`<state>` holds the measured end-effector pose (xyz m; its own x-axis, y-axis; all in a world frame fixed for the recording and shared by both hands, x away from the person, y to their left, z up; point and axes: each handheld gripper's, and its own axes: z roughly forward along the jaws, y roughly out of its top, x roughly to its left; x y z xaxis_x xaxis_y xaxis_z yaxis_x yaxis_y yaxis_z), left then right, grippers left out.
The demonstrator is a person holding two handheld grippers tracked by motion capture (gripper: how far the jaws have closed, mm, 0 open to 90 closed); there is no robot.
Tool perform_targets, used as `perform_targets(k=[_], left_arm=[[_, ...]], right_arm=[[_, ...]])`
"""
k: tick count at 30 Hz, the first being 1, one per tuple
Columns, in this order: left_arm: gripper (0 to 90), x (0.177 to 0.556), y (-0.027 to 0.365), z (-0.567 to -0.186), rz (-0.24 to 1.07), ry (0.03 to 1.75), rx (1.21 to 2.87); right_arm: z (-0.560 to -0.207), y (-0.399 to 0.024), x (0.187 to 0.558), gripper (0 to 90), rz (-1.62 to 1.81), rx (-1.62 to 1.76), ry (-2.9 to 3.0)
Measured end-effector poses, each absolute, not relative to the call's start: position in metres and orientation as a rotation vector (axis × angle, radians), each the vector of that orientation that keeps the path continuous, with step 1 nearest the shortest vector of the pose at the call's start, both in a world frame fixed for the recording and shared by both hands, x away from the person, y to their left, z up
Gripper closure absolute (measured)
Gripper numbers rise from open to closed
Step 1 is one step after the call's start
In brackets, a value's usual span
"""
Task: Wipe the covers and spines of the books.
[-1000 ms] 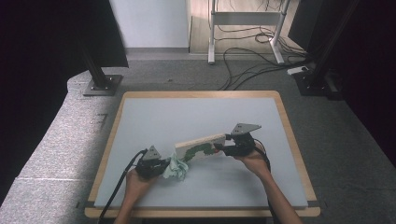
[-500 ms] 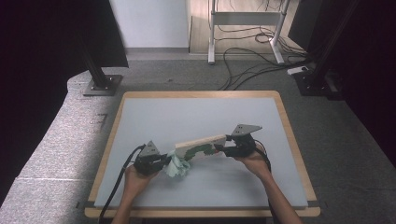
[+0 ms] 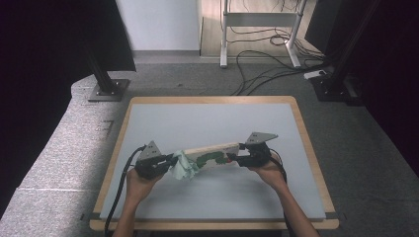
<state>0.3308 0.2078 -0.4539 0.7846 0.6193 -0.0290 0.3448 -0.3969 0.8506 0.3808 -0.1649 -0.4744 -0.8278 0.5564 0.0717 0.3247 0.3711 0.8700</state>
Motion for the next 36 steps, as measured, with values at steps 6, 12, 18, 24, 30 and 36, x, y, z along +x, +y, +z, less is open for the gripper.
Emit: perform_targets(k=[6,12,18,24,30,36], left_arm=[[81.1,0.329,0.212,-0.451,0.367,0.718,2.018],[81.1,0.326,0.226,-0.443,0.401,0.745,2.015],[80.7,0.332,0.235,-0.437,0.405,0.767,1.993],[80.4,0.343,0.214,-0.437,0.385,0.734,2.032],[80.7,0.349,0.202,-0.447,0.335,0.739,2.059],[80.8,0.351,0.199,-0.460,0.322,0.769,2.096]], right_arm=[[-0.475,-0.166,0.380,46.9,1.445,0.783,2.396],[-0.475,-0.166,0.379,46.9,1.442,0.785,2.398],[-0.475,-0.166,0.378,46.9,1.443,0.781,2.399],[-0.475,-0.166,0.378,47.0,1.446,0.780,2.397],[-0.476,-0.166,0.378,47.0,1.441,0.780,2.400],[-0.478,-0.163,0.379,46.2,1.432,0.785,2.408]])
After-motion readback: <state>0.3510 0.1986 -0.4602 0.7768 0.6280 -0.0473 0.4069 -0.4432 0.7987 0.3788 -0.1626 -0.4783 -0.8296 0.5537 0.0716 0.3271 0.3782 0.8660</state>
